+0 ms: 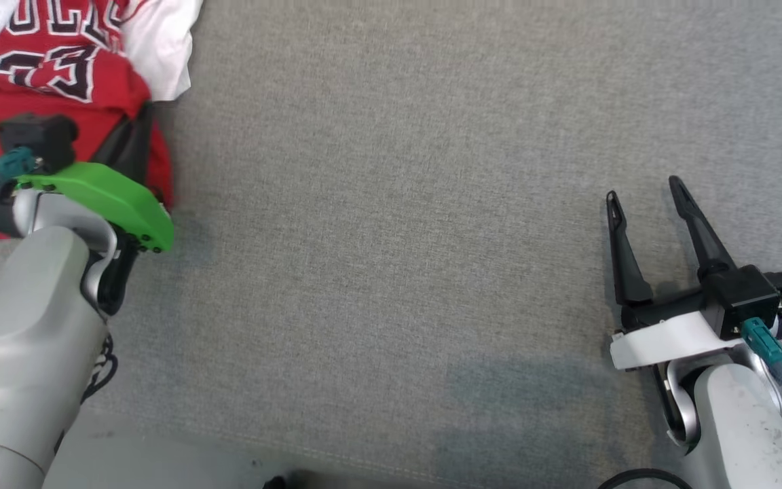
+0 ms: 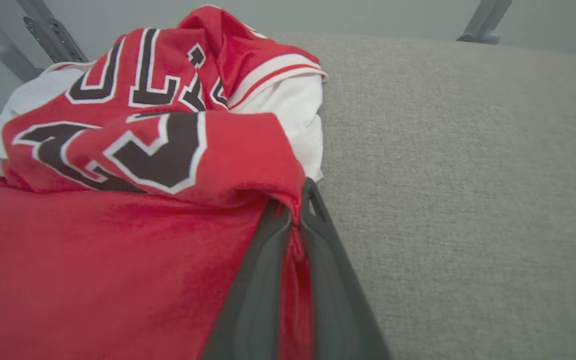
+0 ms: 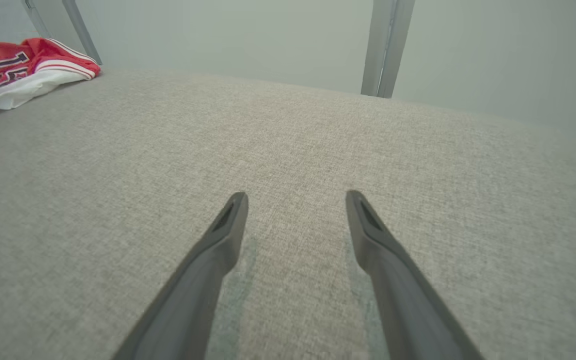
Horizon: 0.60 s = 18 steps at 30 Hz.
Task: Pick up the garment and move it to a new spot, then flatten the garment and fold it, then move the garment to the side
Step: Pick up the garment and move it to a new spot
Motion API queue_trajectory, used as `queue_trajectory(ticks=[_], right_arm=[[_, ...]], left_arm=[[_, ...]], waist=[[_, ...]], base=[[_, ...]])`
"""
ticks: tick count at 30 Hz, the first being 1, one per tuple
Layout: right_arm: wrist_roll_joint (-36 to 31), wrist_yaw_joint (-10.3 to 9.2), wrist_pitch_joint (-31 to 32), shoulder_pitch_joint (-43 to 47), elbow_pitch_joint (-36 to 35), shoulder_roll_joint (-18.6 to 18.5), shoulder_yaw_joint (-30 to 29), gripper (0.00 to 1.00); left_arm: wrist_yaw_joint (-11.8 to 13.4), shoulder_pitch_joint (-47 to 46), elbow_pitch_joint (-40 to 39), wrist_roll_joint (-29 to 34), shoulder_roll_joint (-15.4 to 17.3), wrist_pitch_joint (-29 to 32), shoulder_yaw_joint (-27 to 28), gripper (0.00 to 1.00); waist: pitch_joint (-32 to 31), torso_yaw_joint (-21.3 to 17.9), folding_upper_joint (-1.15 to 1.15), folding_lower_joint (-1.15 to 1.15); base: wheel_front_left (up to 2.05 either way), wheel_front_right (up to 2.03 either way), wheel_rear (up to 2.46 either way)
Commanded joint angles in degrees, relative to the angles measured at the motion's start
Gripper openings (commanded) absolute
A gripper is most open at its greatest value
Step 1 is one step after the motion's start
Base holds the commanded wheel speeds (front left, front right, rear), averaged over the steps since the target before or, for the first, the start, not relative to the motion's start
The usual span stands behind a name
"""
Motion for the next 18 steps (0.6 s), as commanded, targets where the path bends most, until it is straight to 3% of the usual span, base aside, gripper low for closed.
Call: queue_trajectory(ticks=[1,10,18], right_arm=[[1.25,-0.09,0.0,1.08,0.5,-0.1,0.31,1.0],[7.85,-0.09,-0.02,2.67,1.91,-0.08,1.23,1.0],[11.96,-0.09,-0.02,3.8,2.55,-0.08,0.9,1.0]], left_arm=[[-0.01,1.1,-1.92,-0.95,0.2,0.38,-1.08,0.0],[-0.01,2.39,-16.75,-2.08,1.13,4.2,-9.27,0.0],[1.03,3.0,-29.81,-1.58,-3.4,10.38,-14.61,0.0]], waist=[[-3.77,-2.19,-0.01,0.0],[-9.73,-8.95,-0.01,0.0],[-13.13,-17.63,-0.01,0.0]], base=[[0.0,0.0,0.0],[0.0,0.0,0.0],[0.0,0.0,0.0]])
